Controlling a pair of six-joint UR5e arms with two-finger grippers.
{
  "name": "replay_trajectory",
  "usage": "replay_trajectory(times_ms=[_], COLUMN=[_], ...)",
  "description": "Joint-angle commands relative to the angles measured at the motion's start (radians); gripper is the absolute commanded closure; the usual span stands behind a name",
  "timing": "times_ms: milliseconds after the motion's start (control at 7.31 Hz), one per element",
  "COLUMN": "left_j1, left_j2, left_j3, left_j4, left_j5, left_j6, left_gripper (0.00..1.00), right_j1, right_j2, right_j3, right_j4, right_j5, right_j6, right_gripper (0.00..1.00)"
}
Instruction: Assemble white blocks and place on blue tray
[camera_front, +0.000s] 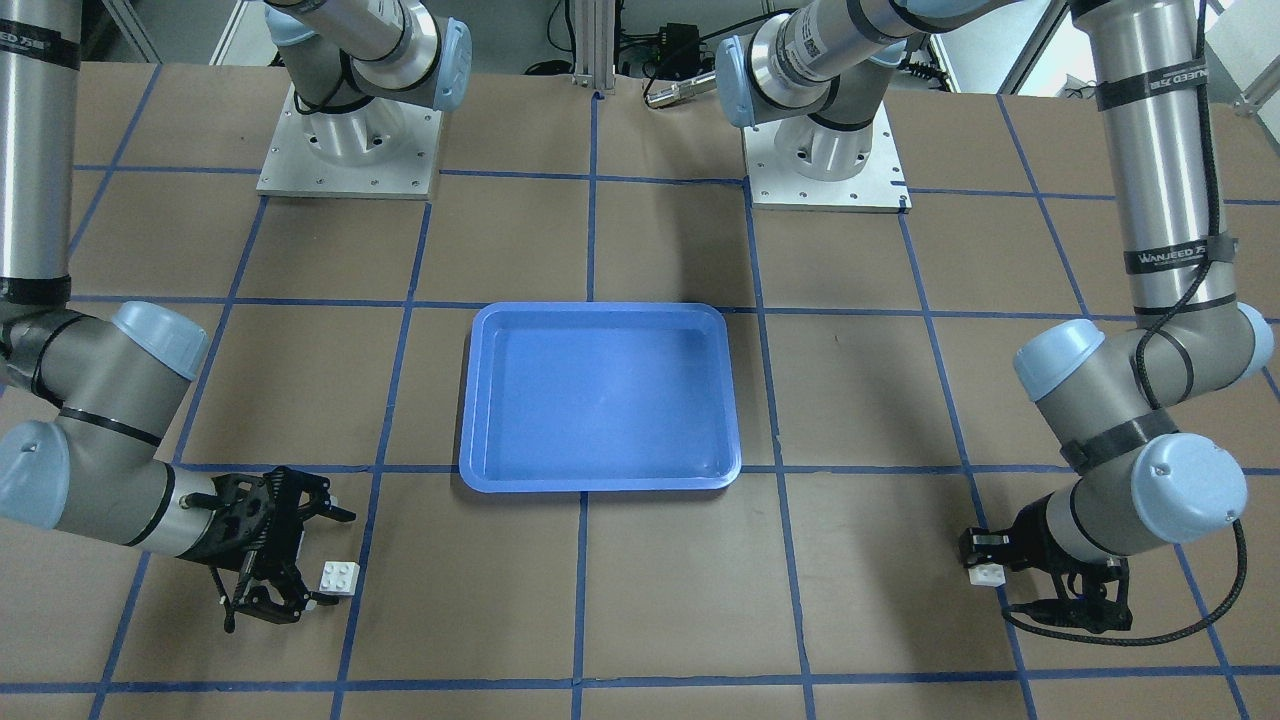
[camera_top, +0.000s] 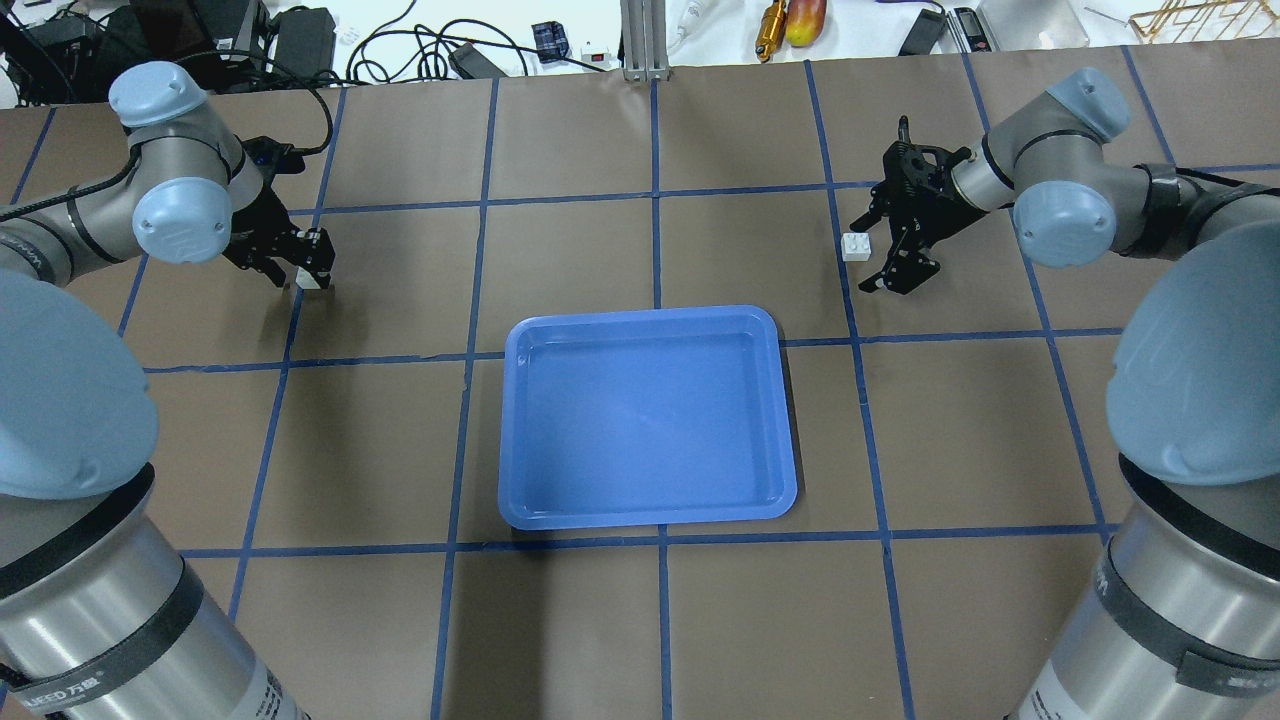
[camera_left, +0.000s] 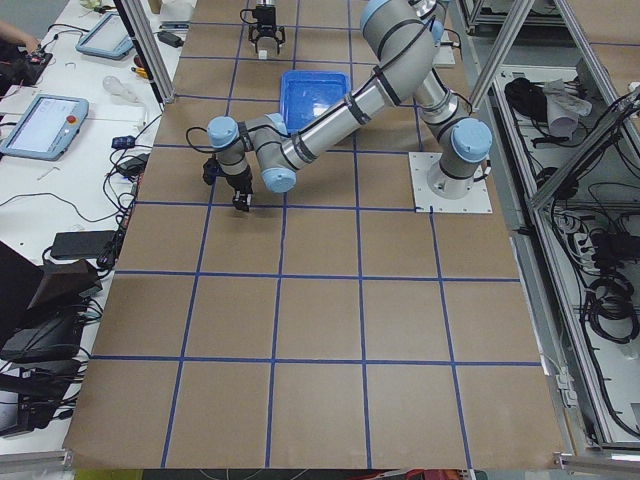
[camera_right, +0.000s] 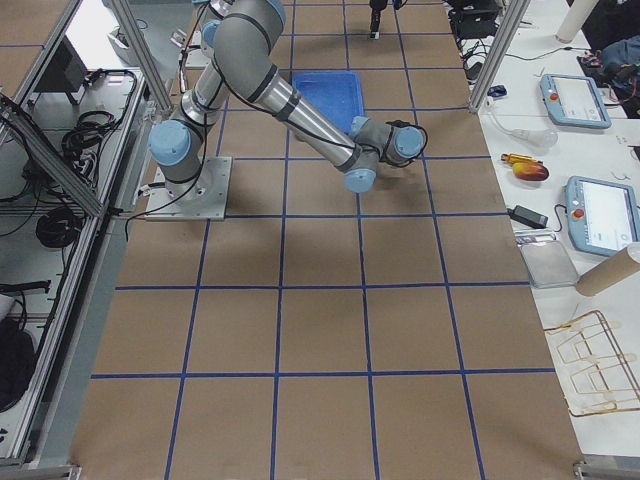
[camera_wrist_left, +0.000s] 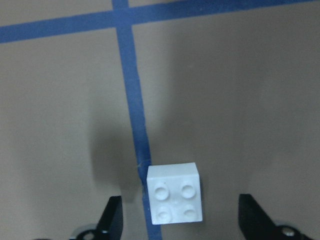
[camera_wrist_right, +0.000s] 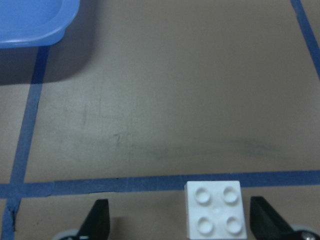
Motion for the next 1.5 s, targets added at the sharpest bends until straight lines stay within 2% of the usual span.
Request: replay_trajectory(times_ms=[0, 274, 547, 684, 821, 957, 1231, 1368], left_j1=[0.001, 0.001, -0.037, -0.071, -0.118, -0.192, -0.295, -0.348], left_j2=[0.0, 0.009, 0.061, 0.109, 0.148, 0.193, 0.262, 0.3], left_j3=[0.0, 0.0, -0.011, -0.013, -0.029, -0.086, -0.207, -0.25], left_j4=[-0.001, -0.003, -0.071, -0.143, -0.171, -0.17, -0.138, -0.118], left_j5=[-0.005, -0.007, -0.005, -0.057, -0.082, -0.105, -0.114, -0.123], left_j6=[-0.033, -0.037, -0.085, -0.115, -0.214, -0.266, -0.436, -0.49], left_gripper=[0.59, 0.73, 0.79, 0.8, 0.84, 0.86, 0.88, 0.89], right_j1=[-0.001, -0.007, -0.012, -0.012, -0.012, -0.012, -0.012, -0.012], right_j2=[0.003, 0.003, 0.001, 0.001, 0.002, 0.001, -0.01, -0.042], right_j3=[-0.001, -0.001, -0.004, -0.011, -0.013, -0.013, -0.015, -0.001], right_j4=[-0.001, -0.005, -0.008, -0.008, -0.01, -0.01, -0.005, -0.002], right_j5=[0.004, 0.004, 0.004, 0.006, 0.004, 0.004, 0.006, 0.004], right_j6=[0.021, 0.032, 0.032, 0.032, 0.032, 0.034, 0.034, 0.034], right_gripper=[0.04, 0.09, 0.3, 0.45, 0.69, 0.87, 0.99, 1.0])
